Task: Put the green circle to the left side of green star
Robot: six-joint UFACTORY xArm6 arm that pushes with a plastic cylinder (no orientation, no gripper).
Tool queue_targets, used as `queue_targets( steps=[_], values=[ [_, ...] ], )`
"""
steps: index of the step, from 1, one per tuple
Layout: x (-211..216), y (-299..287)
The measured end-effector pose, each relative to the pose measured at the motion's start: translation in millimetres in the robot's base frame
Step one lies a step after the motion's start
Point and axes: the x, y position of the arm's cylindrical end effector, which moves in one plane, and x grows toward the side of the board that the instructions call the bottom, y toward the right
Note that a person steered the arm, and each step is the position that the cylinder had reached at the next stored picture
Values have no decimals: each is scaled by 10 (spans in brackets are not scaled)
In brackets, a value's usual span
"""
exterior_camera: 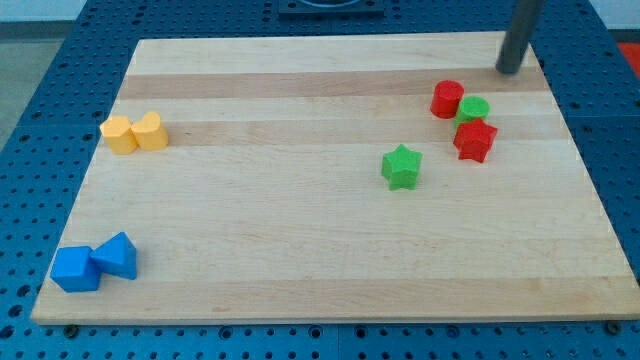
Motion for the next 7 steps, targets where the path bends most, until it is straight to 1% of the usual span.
queue_targets(
  steps=[1,2,4,6,7],
  values=[
    [382,0],
    [564,-26],
    [605,-762],
    [604,-1727],
    [604,-1829]
  ],
)
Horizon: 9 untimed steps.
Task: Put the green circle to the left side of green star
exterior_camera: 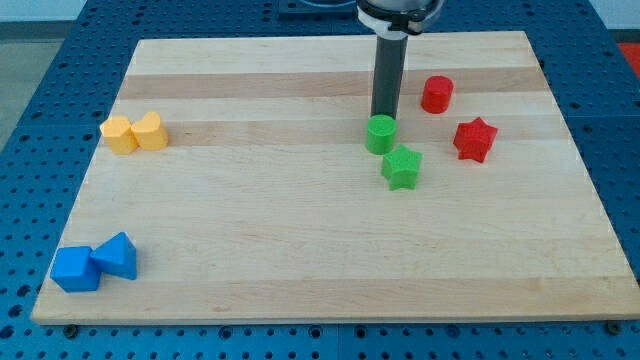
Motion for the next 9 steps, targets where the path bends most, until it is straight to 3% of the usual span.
queue_targets(
  steps=[1,3,4,5,6,7,9],
  values=[
    [189,-282],
    [1047,-1099],
    [1606,-814],
    [1739,-168],
    [1691,571],
    [1450,749],
    [1151,430]
  ],
)
